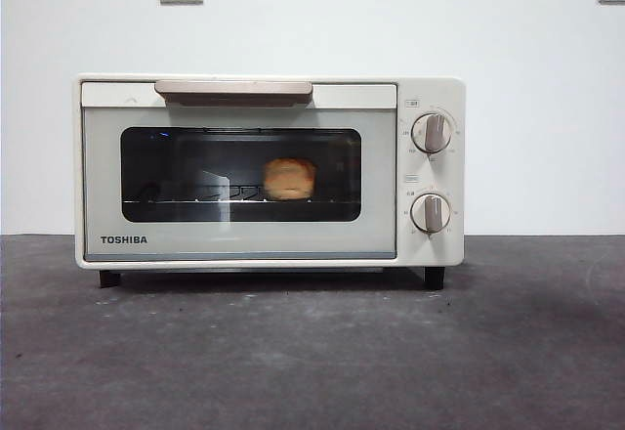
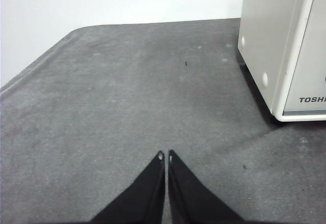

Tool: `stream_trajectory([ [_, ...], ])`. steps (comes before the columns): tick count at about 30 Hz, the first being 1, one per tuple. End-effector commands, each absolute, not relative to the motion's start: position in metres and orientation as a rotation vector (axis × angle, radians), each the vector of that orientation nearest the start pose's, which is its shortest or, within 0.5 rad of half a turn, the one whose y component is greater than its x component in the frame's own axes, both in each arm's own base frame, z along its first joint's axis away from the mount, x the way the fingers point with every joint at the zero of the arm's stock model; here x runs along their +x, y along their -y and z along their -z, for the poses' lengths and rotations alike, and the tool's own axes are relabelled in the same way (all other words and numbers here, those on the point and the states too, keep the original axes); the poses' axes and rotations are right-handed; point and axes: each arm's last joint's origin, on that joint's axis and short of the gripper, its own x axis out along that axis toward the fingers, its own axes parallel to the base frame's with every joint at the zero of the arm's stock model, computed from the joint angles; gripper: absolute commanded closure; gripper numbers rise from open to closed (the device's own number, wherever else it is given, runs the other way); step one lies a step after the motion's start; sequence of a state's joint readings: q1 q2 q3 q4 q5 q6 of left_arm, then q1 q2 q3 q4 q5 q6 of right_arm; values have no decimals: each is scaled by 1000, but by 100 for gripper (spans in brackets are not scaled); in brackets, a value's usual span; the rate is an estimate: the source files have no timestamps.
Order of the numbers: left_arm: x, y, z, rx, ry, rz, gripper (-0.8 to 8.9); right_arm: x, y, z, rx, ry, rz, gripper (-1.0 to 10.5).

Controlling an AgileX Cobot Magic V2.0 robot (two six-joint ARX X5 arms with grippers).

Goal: The left arm flap open the oven, the right arm pick bread and place it into oven, the left arm flap close the oven

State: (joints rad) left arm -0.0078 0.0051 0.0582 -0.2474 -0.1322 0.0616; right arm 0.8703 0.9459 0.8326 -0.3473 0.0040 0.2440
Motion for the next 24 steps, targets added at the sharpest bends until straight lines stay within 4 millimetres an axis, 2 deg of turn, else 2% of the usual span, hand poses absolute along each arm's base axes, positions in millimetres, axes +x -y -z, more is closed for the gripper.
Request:
stream_trajectory([
  [1, 93, -3, -152, 75, -223, -120, 793, 130, -157, -308, 35, -524, -796, 941],
  [17, 93, -3, -152, 74, -223, -120, 793, 130, -157, -309, -13, -502, -809, 941],
  [24, 93, -3, -152, 75, -223, -120, 794, 140, -136, -317, -29, -428, -706, 941],
])
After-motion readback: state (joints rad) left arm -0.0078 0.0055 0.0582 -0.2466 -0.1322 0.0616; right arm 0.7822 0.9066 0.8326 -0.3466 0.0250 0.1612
